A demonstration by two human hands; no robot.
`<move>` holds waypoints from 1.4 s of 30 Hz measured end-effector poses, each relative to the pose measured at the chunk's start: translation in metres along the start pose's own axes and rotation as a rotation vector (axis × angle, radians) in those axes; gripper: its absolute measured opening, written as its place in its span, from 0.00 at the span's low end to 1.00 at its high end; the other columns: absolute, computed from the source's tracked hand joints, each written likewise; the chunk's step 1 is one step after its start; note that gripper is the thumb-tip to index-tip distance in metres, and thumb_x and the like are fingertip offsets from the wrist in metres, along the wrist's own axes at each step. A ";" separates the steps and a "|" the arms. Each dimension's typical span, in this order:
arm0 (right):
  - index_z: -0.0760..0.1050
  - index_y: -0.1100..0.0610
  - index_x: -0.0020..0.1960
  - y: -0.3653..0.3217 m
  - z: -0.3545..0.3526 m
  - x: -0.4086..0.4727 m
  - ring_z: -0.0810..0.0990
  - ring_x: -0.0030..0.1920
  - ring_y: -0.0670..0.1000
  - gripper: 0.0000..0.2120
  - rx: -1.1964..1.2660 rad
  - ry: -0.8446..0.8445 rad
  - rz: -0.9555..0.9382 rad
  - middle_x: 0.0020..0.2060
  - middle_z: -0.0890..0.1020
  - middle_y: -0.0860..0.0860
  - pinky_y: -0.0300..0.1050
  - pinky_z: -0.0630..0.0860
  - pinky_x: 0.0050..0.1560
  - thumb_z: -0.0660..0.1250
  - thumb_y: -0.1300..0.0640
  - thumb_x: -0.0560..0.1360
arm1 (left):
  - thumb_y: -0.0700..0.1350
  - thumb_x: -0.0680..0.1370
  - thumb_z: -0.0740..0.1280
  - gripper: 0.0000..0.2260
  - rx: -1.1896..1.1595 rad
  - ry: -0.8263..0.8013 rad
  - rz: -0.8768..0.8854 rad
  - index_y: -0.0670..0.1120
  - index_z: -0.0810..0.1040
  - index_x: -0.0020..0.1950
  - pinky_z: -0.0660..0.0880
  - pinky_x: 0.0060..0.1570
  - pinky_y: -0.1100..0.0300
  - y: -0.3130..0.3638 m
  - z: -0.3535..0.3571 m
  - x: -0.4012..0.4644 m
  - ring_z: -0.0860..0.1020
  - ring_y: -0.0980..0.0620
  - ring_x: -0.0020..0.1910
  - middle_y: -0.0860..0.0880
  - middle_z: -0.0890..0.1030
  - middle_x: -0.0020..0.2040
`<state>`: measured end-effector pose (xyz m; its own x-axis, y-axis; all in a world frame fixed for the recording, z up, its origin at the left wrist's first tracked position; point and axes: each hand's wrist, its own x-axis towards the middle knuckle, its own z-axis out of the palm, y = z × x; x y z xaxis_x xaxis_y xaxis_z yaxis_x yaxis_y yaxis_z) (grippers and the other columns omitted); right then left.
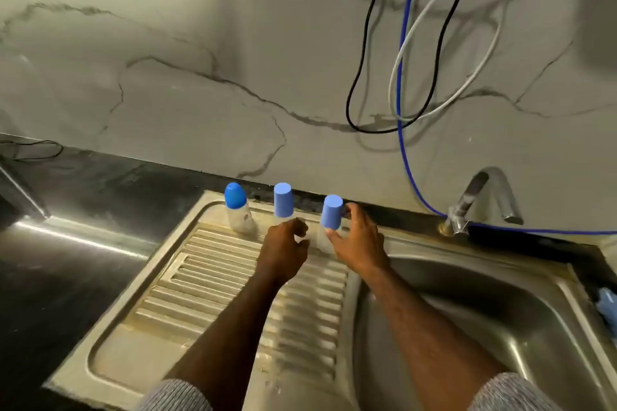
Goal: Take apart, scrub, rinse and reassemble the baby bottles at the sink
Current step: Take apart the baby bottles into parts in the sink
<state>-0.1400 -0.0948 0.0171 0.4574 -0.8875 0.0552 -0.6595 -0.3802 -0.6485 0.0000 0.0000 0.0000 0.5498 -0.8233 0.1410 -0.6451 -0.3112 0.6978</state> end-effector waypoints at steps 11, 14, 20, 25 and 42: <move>0.69 0.49 0.68 0.024 0.038 0.020 0.76 0.63 0.53 0.25 0.335 0.167 -0.005 0.64 0.77 0.51 0.59 0.74 0.65 0.73 0.48 0.75 | 0.45 0.74 0.77 0.11 -0.058 0.092 0.109 0.45 0.82 0.53 0.79 0.47 0.56 -0.028 0.044 -0.004 0.81 0.55 0.43 0.52 0.83 0.47; 0.69 0.51 0.65 0.035 0.033 0.006 0.78 0.59 0.52 0.23 0.427 0.246 -0.043 0.60 0.79 0.51 0.51 0.78 0.58 0.75 0.49 0.74 | 0.48 0.72 0.79 0.14 -0.108 0.113 0.159 0.44 0.81 0.52 0.80 0.46 0.56 -0.023 0.057 -0.012 0.81 0.55 0.42 0.51 0.83 0.45; 0.72 0.53 0.66 0.081 -0.002 -0.035 0.81 0.49 0.51 0.26 0.559 0.313 -0.071 0.54 0.81 0.51 0.44 0.78 0.49 0.77 0.52 0.72 | 0.51 0.66 0.83 0.28 -0.241 0.101 0.276 0.46 0.78 0.62 0.76 0.48 0.62 0.013 0.101 -0.034 0.79 0.56 0.50 0.54 0.80 0.52; 0.78 0.57 0.61 0.145 -0.038 -0.072 0.83 0.44 0.48 0.21 0.713 0.352 0.001 0.50 0.84 0.53 0.39 0.79 0.42 0.79 0.60 0.69 | 0.48 0.64 0.85 0.34 -0.456 -0.060 0.296 0.46 0.76 0.67 0.77 0.52 0.68 0.047 0.147 -0.059 0.81 0.55 0.56 0.53 0.81 0.58; 0.81 0.62 0.47 0.250 -0.081 -0.096 0.82 0.38 0.56 0.05 0.917 0.088 0.143 0.39 0.85 0.60 0.49 0.80 0.43 0.73 0.60 0.75 | 0.53 0.74 0.76 0.22 -0.408 -0.702 0.409 0.48 0.79 0.66 0.79 0.51 0.57 0.082 0.216 -0.059 0.82 0.56 0.49 0.49 0.84 0.54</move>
<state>-0.3976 -0.1255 -0.0886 0.3367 -0.9408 -0.0384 0.0405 0.0552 -0.9977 -0.2005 -0.0793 -0.1029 -0.2167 -0.9740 0.0658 -0.4071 0.1514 0.9007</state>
